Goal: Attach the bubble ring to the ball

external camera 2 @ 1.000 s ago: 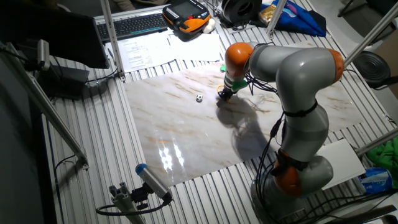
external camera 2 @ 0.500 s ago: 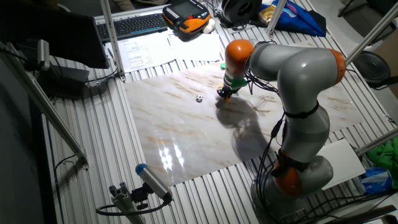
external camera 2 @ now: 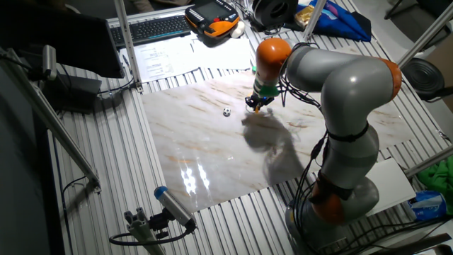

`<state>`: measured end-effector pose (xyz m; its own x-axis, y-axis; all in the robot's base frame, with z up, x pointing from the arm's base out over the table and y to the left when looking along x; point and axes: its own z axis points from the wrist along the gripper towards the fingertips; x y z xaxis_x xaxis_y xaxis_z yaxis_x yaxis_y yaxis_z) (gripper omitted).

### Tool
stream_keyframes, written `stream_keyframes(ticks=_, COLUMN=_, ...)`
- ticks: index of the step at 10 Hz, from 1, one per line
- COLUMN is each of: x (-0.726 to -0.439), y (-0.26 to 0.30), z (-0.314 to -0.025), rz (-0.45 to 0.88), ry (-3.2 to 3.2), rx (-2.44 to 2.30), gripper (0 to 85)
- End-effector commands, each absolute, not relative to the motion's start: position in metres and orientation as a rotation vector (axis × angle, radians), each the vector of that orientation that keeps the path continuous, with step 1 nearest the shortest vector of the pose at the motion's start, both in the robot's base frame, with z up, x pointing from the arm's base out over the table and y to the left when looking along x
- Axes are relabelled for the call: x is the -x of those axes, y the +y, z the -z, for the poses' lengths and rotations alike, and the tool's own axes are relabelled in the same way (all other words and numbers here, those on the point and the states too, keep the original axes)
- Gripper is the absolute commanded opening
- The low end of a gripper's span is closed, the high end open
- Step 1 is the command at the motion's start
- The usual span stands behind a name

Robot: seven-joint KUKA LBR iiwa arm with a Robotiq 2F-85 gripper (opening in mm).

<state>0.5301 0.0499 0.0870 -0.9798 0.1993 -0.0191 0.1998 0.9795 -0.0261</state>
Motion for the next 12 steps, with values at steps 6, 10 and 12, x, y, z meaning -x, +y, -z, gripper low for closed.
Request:
stream_keyframes(ticks=6, x=-0.5255, y=0.0593, z=-0.0951, rz=0.115, ry=3.030, rx=-0.558, gripper=0.0)
stream_keyframes(ticks=10, x=-0.5255, y=0.0593, z=-0.0951, rz=0.048, ry=3.047, rx=-0.556, gripper=0.0)
stream_keyframes(ticks=12, x=-0.5255, y=0.0593, z=-0.0951, rz=-0.025, ry=3.030, rx=-0.544, gripper=0.0)
